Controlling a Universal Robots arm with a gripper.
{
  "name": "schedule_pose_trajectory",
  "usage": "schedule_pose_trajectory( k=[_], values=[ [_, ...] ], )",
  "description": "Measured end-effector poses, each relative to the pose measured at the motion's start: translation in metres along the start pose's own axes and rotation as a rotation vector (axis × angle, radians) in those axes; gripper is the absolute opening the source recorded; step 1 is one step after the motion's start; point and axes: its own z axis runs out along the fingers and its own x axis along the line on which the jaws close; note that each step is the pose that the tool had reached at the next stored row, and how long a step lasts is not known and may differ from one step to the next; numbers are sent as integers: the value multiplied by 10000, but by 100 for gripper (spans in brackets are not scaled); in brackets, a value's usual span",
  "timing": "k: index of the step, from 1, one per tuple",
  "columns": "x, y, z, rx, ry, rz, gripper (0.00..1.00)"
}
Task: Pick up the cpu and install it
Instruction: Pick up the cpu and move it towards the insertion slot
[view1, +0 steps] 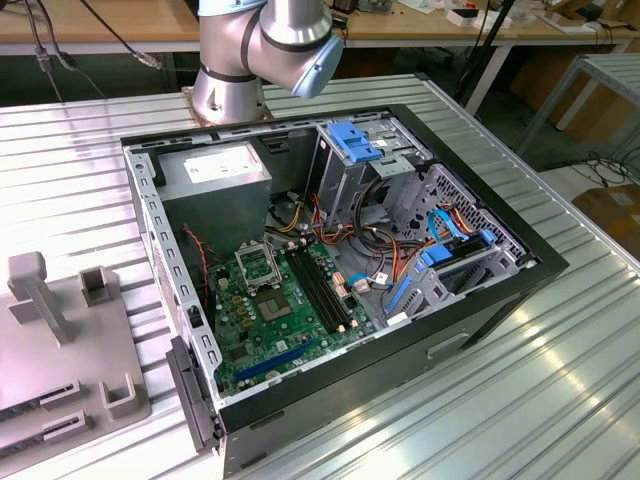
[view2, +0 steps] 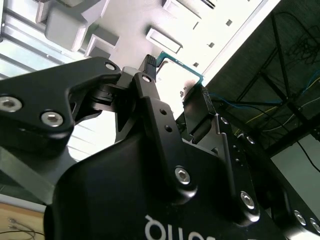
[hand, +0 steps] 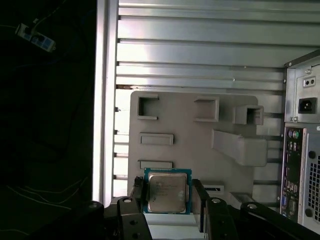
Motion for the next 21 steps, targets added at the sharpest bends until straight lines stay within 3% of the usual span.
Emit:
schedule_pose_trajectory(
  k=[13,21],
  values=[
    [-89,-3,-2,0,0,-1,47],
    [-178,-6,-6,0,0,0,47]
  ],
)
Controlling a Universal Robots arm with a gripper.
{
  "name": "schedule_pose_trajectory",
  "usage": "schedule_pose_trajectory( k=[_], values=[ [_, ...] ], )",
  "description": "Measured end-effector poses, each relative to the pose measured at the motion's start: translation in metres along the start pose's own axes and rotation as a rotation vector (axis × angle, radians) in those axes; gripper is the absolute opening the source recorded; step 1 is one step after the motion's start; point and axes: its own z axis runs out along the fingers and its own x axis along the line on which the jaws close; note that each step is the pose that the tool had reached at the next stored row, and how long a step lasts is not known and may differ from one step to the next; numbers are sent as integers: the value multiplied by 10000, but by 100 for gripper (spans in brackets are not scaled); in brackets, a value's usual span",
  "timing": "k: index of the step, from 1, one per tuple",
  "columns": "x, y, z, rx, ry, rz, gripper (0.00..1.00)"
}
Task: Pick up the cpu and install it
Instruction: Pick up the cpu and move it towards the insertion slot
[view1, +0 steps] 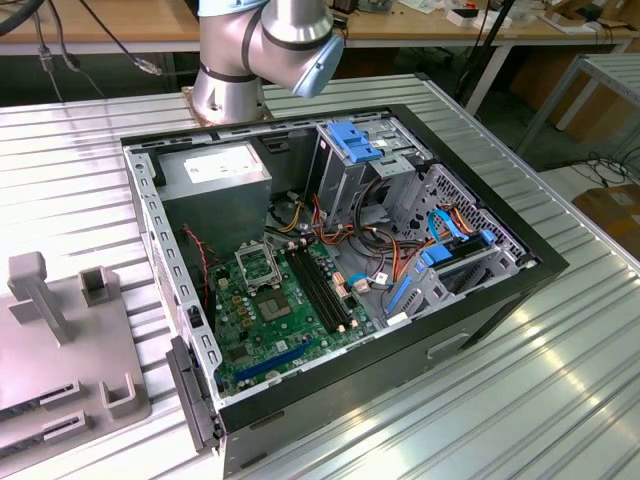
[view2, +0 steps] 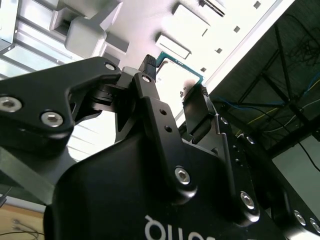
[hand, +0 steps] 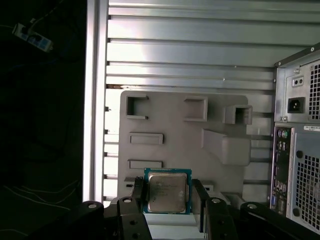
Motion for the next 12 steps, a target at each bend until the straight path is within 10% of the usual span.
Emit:
schedule_pose_trajectory(
  k=[12],
  values=[
    [-149,-5,-4,0,-1,1,47]
  ],
)
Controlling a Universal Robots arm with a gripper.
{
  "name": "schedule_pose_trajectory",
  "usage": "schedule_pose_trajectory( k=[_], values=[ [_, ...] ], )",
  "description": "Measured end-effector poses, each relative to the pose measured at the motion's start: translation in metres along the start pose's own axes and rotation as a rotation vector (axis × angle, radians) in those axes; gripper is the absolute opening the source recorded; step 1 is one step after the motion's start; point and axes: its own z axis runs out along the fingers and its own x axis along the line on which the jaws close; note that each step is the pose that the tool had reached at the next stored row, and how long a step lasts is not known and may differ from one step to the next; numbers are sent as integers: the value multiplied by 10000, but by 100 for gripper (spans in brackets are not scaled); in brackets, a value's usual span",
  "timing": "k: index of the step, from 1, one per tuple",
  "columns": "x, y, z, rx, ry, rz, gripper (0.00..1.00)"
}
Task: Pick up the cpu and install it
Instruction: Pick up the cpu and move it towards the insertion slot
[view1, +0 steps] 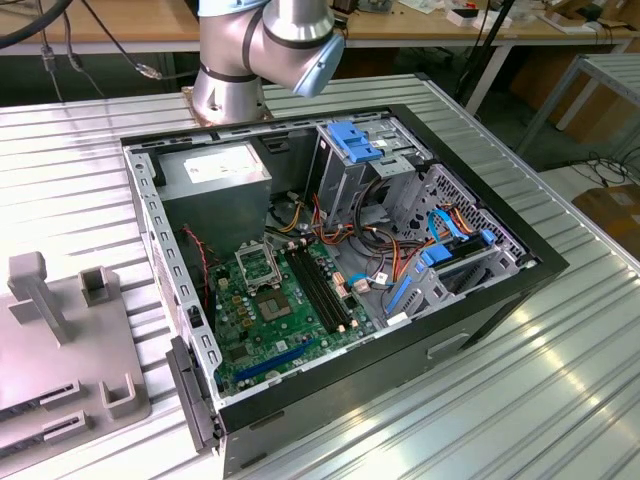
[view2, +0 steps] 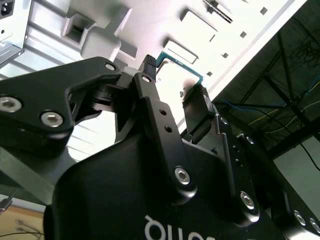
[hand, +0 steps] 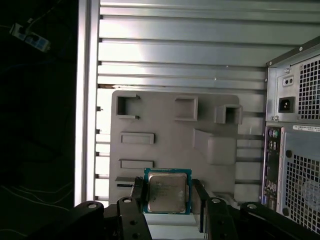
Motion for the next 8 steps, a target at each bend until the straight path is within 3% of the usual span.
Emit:
schedule_pose_trajectory(
  k=[8],
  values=[
    [-87,-3,-3,1,1,0,47]
  ],
)
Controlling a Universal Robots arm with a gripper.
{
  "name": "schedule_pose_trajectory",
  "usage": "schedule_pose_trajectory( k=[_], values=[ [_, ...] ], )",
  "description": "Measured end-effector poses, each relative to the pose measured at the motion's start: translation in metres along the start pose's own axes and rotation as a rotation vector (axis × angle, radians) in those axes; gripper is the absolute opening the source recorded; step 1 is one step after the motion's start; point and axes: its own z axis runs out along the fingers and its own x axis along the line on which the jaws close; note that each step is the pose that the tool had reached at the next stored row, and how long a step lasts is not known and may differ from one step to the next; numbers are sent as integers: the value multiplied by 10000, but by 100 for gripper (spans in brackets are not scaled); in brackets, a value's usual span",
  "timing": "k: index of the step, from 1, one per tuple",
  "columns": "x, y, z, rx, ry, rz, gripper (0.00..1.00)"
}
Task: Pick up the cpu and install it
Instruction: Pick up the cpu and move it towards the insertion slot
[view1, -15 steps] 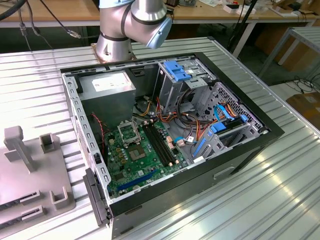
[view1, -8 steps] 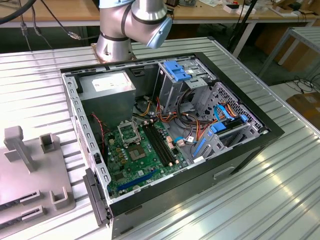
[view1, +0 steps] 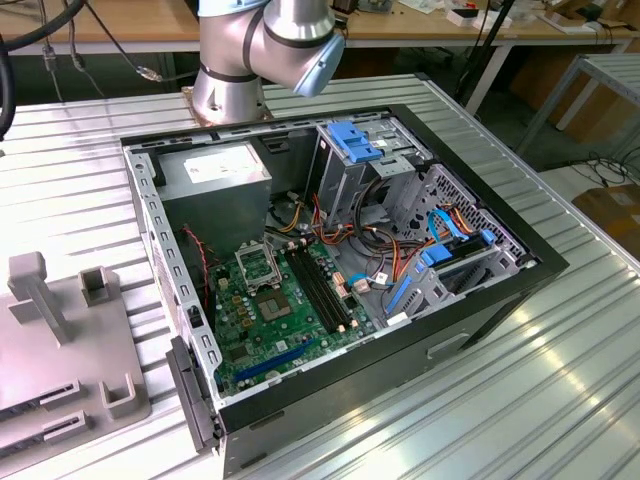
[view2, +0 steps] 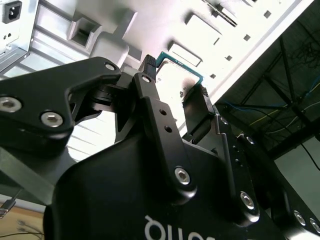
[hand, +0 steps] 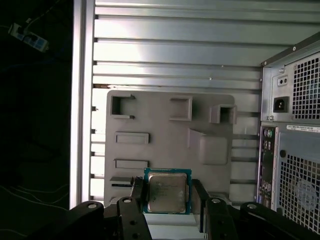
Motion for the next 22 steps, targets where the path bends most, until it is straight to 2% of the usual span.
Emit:
schedule_pose_trajectory(
  k=[15,22],
  values=[
    [-177,-6,-5,-1,-1,0,47],
    [-317,-11,-9,-1,-1,0,47]
  ],
)
